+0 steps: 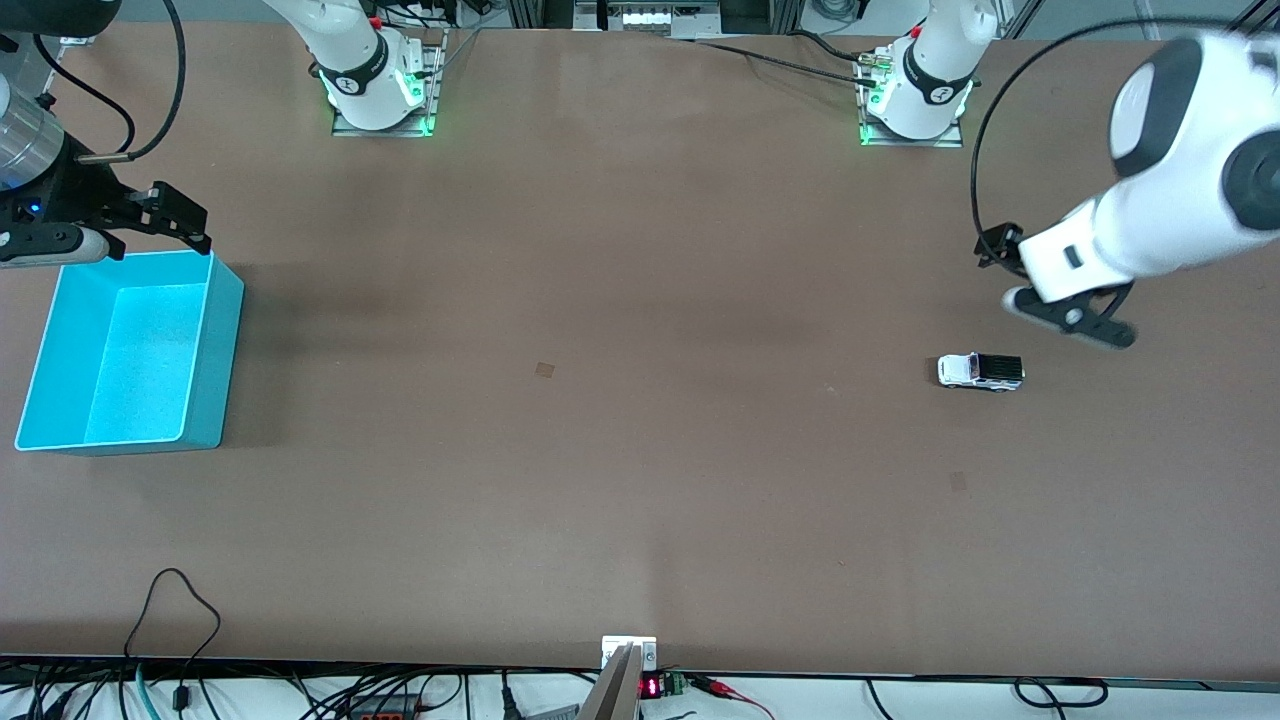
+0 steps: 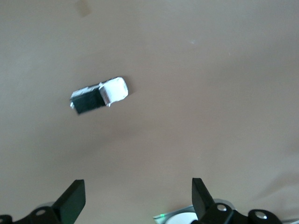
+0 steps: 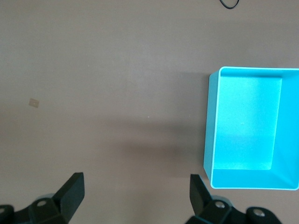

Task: Wind and store white jeep toy
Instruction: 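Move the left gripper down over the white toy jeep, then lower the left gripper and close it on the jeep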

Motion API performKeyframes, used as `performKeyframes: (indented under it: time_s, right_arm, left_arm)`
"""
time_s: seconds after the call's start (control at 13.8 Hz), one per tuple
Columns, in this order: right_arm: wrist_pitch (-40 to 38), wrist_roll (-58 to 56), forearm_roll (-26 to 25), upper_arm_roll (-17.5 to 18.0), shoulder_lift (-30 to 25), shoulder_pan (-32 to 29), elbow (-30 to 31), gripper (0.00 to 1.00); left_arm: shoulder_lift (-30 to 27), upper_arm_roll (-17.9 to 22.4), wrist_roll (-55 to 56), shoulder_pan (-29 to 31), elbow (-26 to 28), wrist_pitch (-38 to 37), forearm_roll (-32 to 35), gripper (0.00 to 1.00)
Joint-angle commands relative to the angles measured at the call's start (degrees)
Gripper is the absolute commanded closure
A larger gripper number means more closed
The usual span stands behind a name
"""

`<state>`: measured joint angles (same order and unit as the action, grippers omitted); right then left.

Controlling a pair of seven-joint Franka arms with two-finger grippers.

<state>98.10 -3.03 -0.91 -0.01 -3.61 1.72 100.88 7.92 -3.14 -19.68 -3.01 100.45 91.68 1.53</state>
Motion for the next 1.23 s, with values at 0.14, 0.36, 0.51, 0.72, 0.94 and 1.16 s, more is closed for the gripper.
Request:
performKeyframes:
  time_s: [0.14, 0.36, 0.51, 0.72, 0.94, 1.16]
  right_arm:
    - [-0.3, -0.2, 0.6, -0.1, -1.3, -0.1, 0.9, 0.0]
    - [-0.3, -0.2, 0.6, -0.1, -1.3, -0.1, 0.9, 0.0]
    - [-0.3, -0.2, 0.6, -0.1, -1.3, -0.2, 0.9, 0.0]
    - [-0.3, -0.2, 0.6, -0.1, -1.3, -0.2, 1.0, 0.0]
    - [-0.3, -0.2, 0.6, -0.2, -1.2, -0.3, 0.9, 0.0]
    - [-0.3, -0.2, 0.6, -0.1, -1.3, -0.3, 0.9, 0.0]
  left_arm:
    - [4.2, -0.1, -20.4, 0.7, -0.9, 3.2, 5.7, 0.0]
    - [5.8, 0.0, -37.2, 3.9, 5.4, 14.3, 6.7, 0.0]
    - [5.7, 0.0, -43.6, 5.5, 11.1, 22.6, 8.6, 0.0]
    - [6.0, 0.0, -48.6, 6.1, 18.0, 33.2, 12.2, 0.0]
    - [6.3, 0.0, -51.9, 6.4, 25.2, 44.3, 14.2, 0.0]
    - [8.5, 0.0, -54.5, 7.8, 26.3, 48.8, 14.2, 0.0]
